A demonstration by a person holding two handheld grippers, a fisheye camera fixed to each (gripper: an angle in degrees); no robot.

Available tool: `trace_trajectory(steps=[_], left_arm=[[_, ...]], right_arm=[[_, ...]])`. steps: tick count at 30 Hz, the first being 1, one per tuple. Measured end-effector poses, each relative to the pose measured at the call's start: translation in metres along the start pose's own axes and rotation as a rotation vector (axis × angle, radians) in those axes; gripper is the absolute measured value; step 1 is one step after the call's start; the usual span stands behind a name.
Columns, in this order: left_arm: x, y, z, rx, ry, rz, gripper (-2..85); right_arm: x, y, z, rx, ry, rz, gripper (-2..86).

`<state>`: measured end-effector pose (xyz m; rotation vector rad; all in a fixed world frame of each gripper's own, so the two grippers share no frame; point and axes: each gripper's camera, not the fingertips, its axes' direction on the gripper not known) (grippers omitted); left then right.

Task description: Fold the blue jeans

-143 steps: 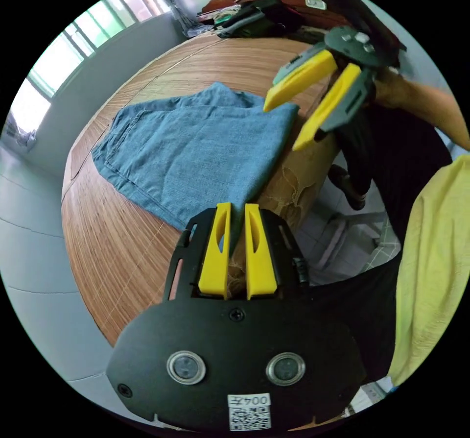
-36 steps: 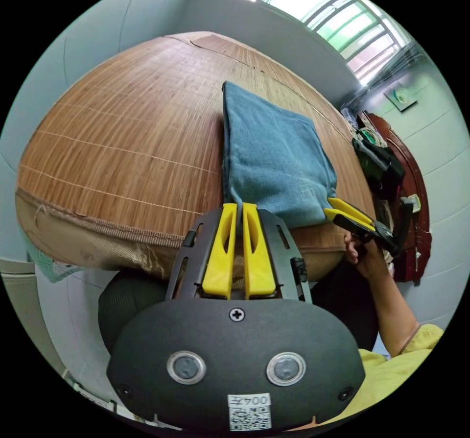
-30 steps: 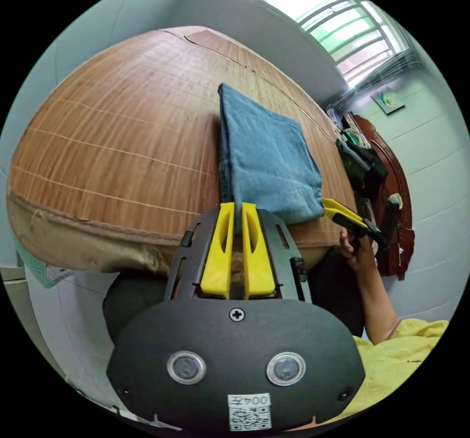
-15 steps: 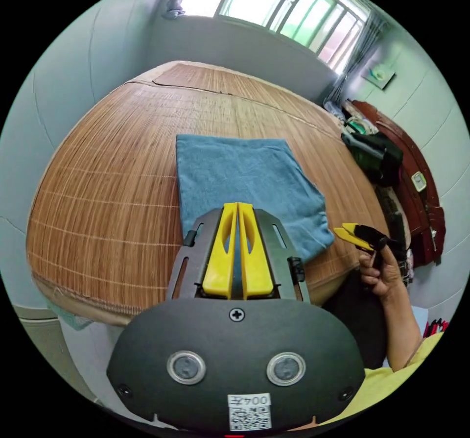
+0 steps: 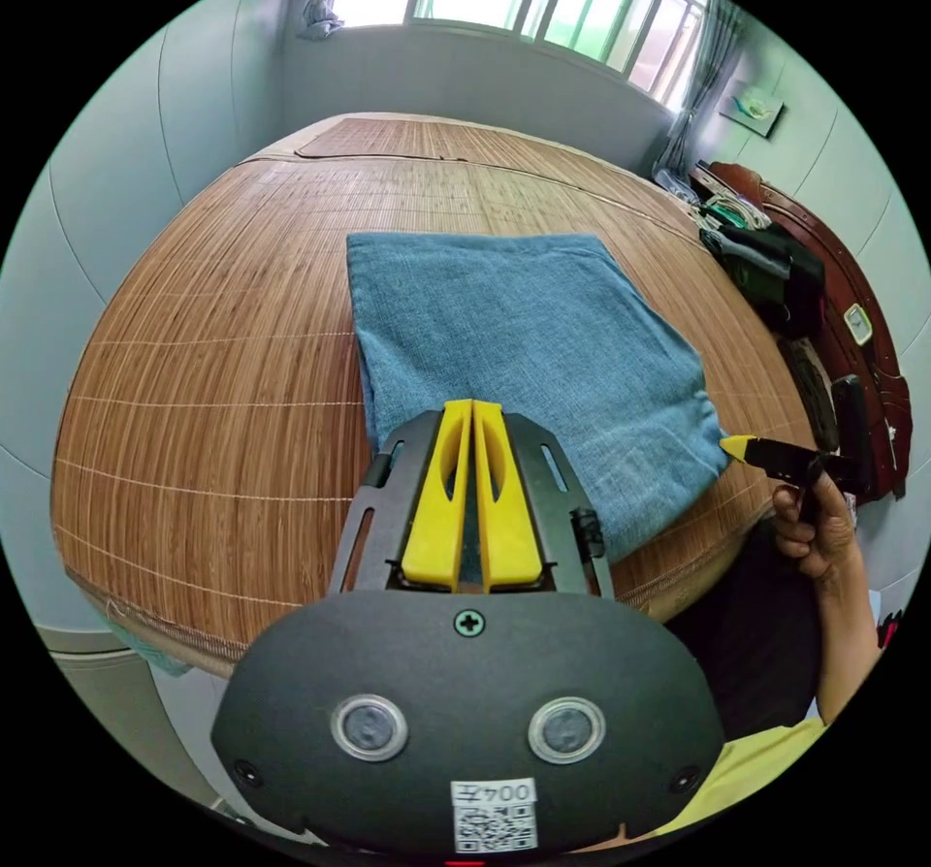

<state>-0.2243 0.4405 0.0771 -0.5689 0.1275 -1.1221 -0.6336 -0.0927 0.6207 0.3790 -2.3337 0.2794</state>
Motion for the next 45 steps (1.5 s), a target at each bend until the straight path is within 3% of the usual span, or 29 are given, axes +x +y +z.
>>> trace_trajectory(steps=[9,20,25,31,36,40,45], left_arm=[[0.002,0.023,0.001,0.036,0.005,-0.004,0.5],[-0.006,0.043,-0.003,0.07,0.051,-0.006,0.5],[-0.018,0.048,-0.004,0.073,0.119,-0.031,0.5],[-0.027,0.052,-0.006,0.073,0.161,-0.039,0.4],[-0.028,0.052,-0.007,0.069,0.159,-0.033,0.3],[-0.043,0.039,-0.016,-0.022,0.269,-0.093,0.1],[-0.055,0.0,-0.059,0.171,0.203,-0.102,0.2]], right_arm=[[-0.029,0.005,0.034,-0.064,0.212,-0.057,4.4],[-0.051,0.088,-0.022,0.184,-0.037,0.028,9.9],[-0.079,0.128,-0.031,0.198,-0.056,0.029,10.4],[-0.125,0.152,-0.036,0.193,0.094,-0.054,10.9],[-0.145,0.148,-0.023,0.279,0.165,-0.15,13.1],[-0.151,0.123,0.015,0.254,0.169,-0.254,13.5],[-0.148,0.056,0.055,0.186,0.162,-0.324,13.2]])
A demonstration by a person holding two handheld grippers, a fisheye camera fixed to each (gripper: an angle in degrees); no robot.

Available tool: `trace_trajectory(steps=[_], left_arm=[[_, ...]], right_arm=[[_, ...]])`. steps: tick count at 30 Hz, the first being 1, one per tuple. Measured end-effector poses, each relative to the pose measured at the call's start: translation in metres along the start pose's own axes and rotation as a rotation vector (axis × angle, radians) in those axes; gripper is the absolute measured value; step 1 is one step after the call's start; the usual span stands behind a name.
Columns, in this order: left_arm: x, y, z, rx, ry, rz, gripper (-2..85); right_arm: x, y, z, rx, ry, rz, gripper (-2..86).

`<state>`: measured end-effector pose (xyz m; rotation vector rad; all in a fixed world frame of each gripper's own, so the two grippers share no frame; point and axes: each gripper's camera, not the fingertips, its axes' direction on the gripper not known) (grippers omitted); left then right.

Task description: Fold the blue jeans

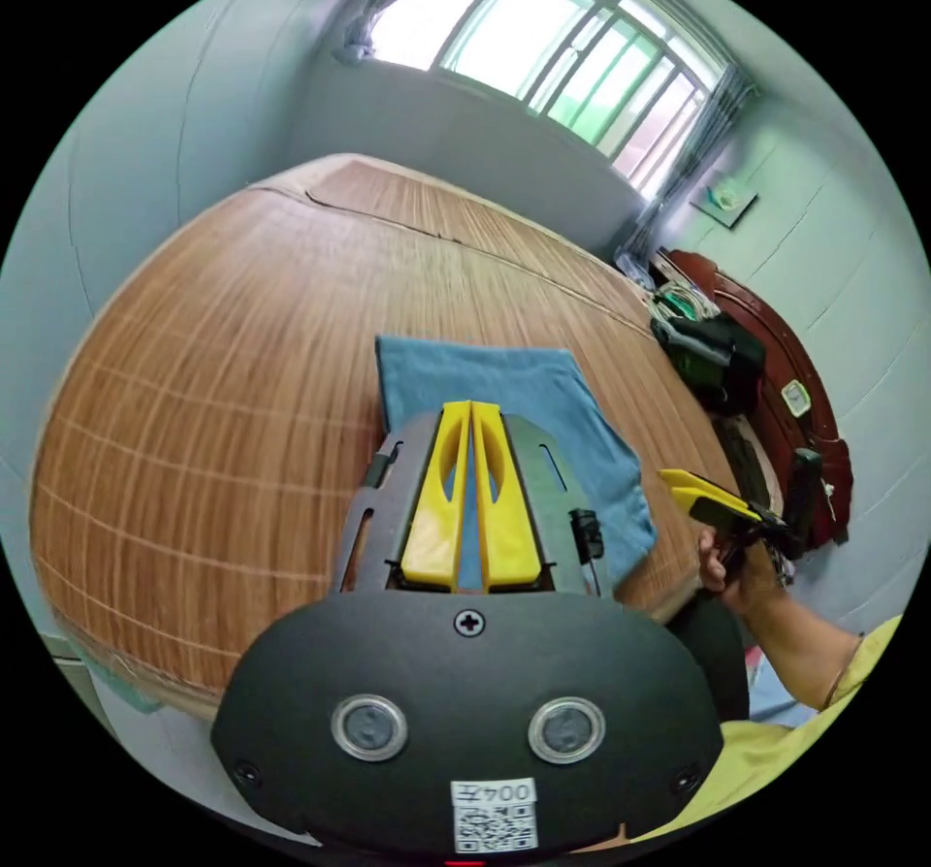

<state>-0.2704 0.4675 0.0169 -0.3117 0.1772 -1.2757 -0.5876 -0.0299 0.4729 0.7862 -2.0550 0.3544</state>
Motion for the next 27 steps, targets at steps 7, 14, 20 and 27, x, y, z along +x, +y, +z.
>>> trace_trajectory(steps=[7,14,20,27], left_arm=[[-0.032,-0.072,0.093,-0.08,-0.168,-0.045,0.2],[-0.055,-0.083,0.123,-0.162,-0.153,-0.057,0.3],[-0.068,-0.1,0.133,-0.205,-0.156,-0.074,1.2],[-0.109,-0.105,0.065,-0.324,0.099,-0.112,10.2]], right_arm=[[0.045,-0.096,0.07,-0.069,-0.002,-0.007,11.5],[0.075,-0.098,0.078,-0.1,-0.091,0.017,9.9],[0.111,-0.118,0.05,-0.14,-0.28,0.167,11.2],[0.172,-0.084,-0.052,-0.21,-0.466,0.397,17.1]])
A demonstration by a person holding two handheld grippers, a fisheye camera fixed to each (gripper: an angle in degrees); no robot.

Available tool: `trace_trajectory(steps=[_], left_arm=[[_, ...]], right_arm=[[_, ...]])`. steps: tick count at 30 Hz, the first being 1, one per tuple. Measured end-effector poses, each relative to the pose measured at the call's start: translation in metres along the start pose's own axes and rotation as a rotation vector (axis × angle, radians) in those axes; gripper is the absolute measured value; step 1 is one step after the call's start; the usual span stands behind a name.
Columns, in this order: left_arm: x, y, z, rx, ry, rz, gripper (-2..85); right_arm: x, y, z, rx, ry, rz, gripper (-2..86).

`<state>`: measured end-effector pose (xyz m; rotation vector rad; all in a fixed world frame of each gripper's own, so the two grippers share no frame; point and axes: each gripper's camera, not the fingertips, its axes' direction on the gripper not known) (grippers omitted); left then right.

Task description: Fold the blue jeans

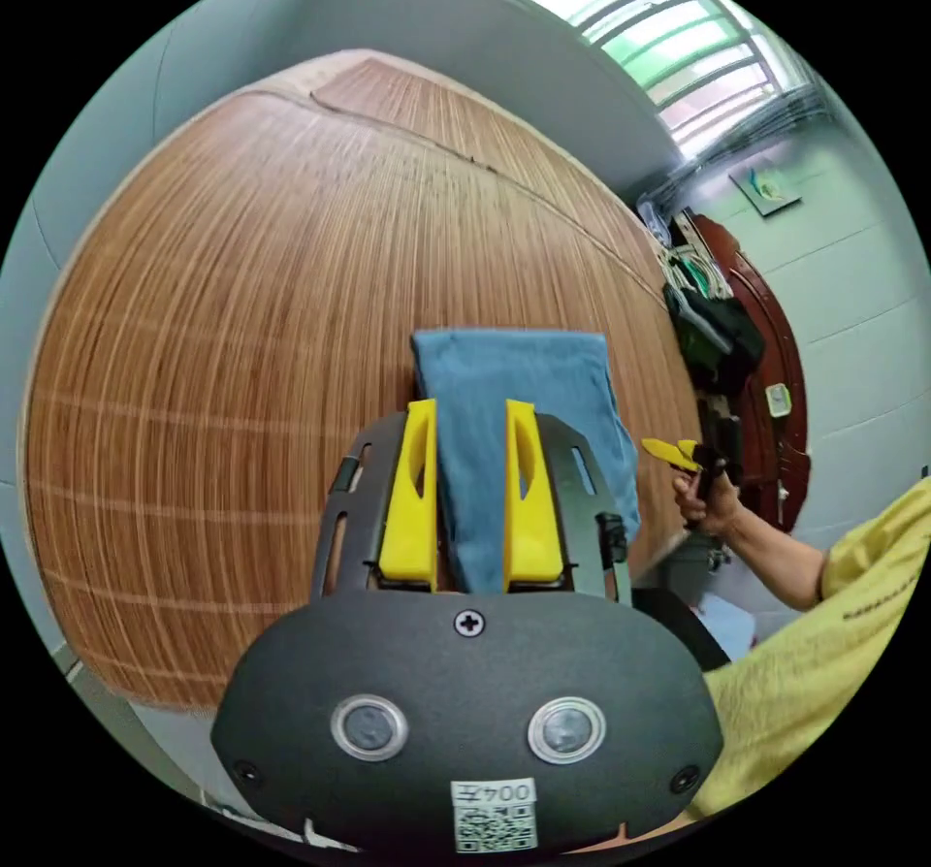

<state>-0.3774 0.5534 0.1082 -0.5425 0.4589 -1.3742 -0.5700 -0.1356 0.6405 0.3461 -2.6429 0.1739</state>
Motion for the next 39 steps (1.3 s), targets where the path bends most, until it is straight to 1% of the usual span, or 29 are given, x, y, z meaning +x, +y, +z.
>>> trace_trajectory(steps=[2,5,9,12,14,15,18,19,20,23,24,27,30,32,33,35,36,38,39], left_arm=[[-0.034,0.039,-0.006,-0.097,0.097,-0.081,12.9],[-0.071,0.083,-0.002,-0.14,0.239,-0.202,14.2],[-0.08,0.086,0.018,-0.183,0.268,-0.183,14.5],[-0.076,0.06,0.039,-0.224,0.321,-0.123,14.3],[-0.067,0.039,0.06,-0.288,0.308,-0.051,13.5],[-0.067,0.035,0.064,-0.295,0.302,-0.048,13.3],[-0.081,0.021,0.075,-0.294,0.317,-0.107,11.2],[-0.089,0.018,0.079,-0.3,0.334,-0.168,10.5],[-0.09,0.013,0.08,-0.316,0.332,-0.186,9.8],[-0.071,-0.006,0.067,-0.355,0.212,-0.138,9.0],[-0.065,-0.01,0.062,-0.359,0.204,-0.128,8.8],[-0.035,-0.032,0.031,-0.351,0.226,-0.091,8.2],[0.012,-0.05,0.002,-0.354,0.265,-0.038,8.0],[0.066,-0.055,-0.006,-0.399,0.245,0.034,8.0],[0.079,-0.055,-0.006,-0.407,0.242,0.041,8.0],[0.134,-0.05,-0.006,-0.417,0.25,0.048,7.9],[0.148,-0.048,-0.005,-0.42,0.255,0.047,7.9],[0.206,-0.042,0.008,-0.441,0.285,0.07,7.9],[0.221,-0.041,0.014,-0.449,0.293,0.084,7.9]], right_arm=[[0.003,0.025,-0.012,-0.057,-0.025,0.061,18.0],[0.0,0.051,-0.008,-0.109,-0.049,0.126,18.1],[-0.01,0.066,0.0,-0.073,-0.097,0.187,16.9],[-0.021,0.063,0.01,-0.056,-0.136,0.213,16.4],[-0.034,0.054,0.019,-0.061,-0.158,0.221,16.1],[-0.037,0.052,0.021,-0.064,-0.155,0.221,15.9],[-0.054,0.047,0.028,-0.045,-0.16,0.224,13.7],[-0.061,0.046,0.033,-0.043,-0.161,0.232,11.6],[-0.07,0.045,0.039,-0.055,-0.14,0.256,9.7],[-0.104,0.043,0.033,-0.064,-0.07,0.268,6.6],[-0.112,0.044,0.029,-0.059,-0.066,0.267,6.5],[-0.158,0.051,-0.007,-0.032,-0.138,0.237,6.1],[-0.202,0.071,-0.064,-0.008,-0.226,0.204,5.9],[-0.232,0.094,-0.122,0.023,-0.265,0.182,5.7],[-0.238,0.1,-0.137,0.032,-0.273,0.175,5.7],[-0.261,0.127,-0.206,0.072,-0.296,0.158,5.6],[-0.266,0.135,-0.224,0.083,-0.299,0.157,5.6],[-0.287,0.167,-0.301,0.126,-0.286,0.156,5.6],[-0.292,0.176,-0.32,0.138,-0.276,0.157,5.6]])
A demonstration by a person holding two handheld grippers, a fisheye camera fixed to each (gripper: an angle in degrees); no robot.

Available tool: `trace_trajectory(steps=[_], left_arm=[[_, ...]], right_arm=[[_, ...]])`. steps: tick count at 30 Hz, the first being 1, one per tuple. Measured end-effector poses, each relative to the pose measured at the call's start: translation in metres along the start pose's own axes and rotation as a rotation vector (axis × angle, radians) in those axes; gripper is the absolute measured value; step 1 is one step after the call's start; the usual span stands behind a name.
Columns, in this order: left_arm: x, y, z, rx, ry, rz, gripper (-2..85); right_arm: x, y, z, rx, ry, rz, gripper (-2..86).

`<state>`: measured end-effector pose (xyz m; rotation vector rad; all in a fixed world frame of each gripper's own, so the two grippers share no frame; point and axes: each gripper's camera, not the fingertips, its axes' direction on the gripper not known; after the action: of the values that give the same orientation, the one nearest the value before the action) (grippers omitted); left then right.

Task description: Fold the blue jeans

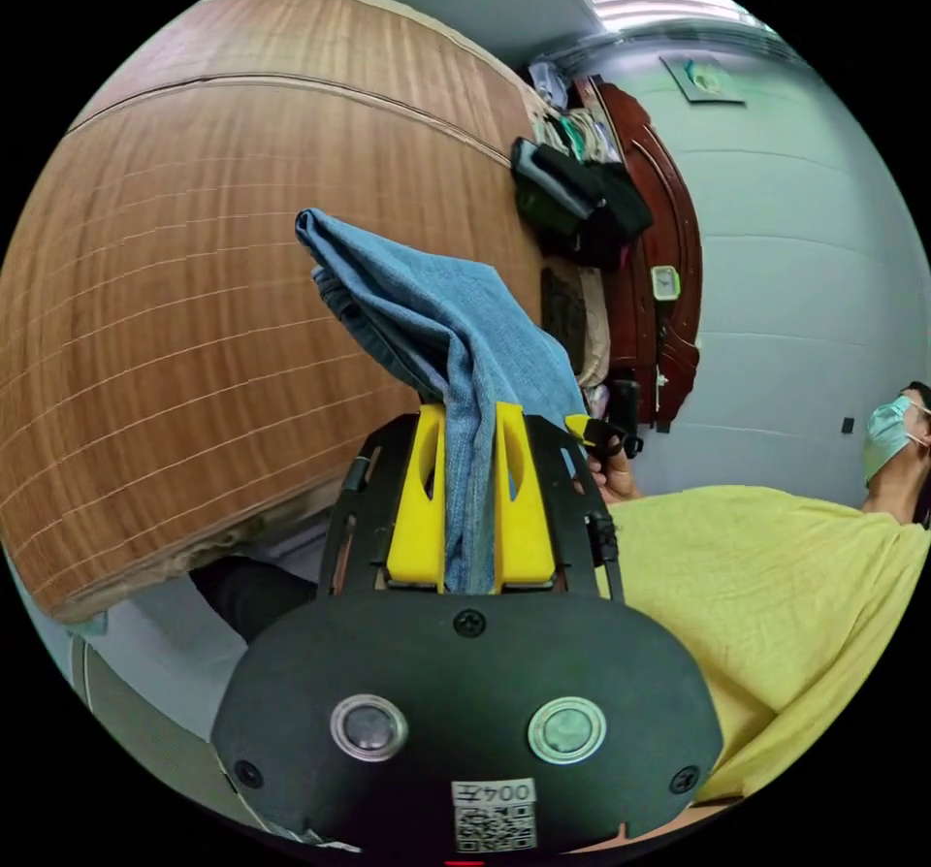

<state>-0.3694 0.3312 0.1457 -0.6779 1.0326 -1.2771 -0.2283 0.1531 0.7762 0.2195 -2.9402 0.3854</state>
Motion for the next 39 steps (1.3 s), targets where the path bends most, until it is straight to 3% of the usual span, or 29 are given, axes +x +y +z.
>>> trace_trajectory(steps=[8,17,24,30,39], left_arm=[[0.115,-0.059,0.141,-0.181,0.176,0.178,7.9],[0.143,-0.096,0.23,-0.353,0.379,0.33,7.9],[0.15,-0.108,0.288,-0.413,0.348,0.372,8.1],[0.178,-0.141,0.36,-0.336,0.298,0.353,8.2],[0.251,-0.239,0.46,-0.005,0.217,0.349,8.2]], right_arm=[[-0.111,0.106,-0.202,0.246,0.165,0.068,5.7],[-0.236,0.192,-0.252,0.488,0.389,0.167,5.7],[-0.257,0.204,-0.287,0.504,0.405,0.27,5.7],[-0.241,0.156,-0.39,0.391,0.405,0.227,5.7],[-0.228,-0.004,-0.578,0.2,0.507,0.01,5.7]])
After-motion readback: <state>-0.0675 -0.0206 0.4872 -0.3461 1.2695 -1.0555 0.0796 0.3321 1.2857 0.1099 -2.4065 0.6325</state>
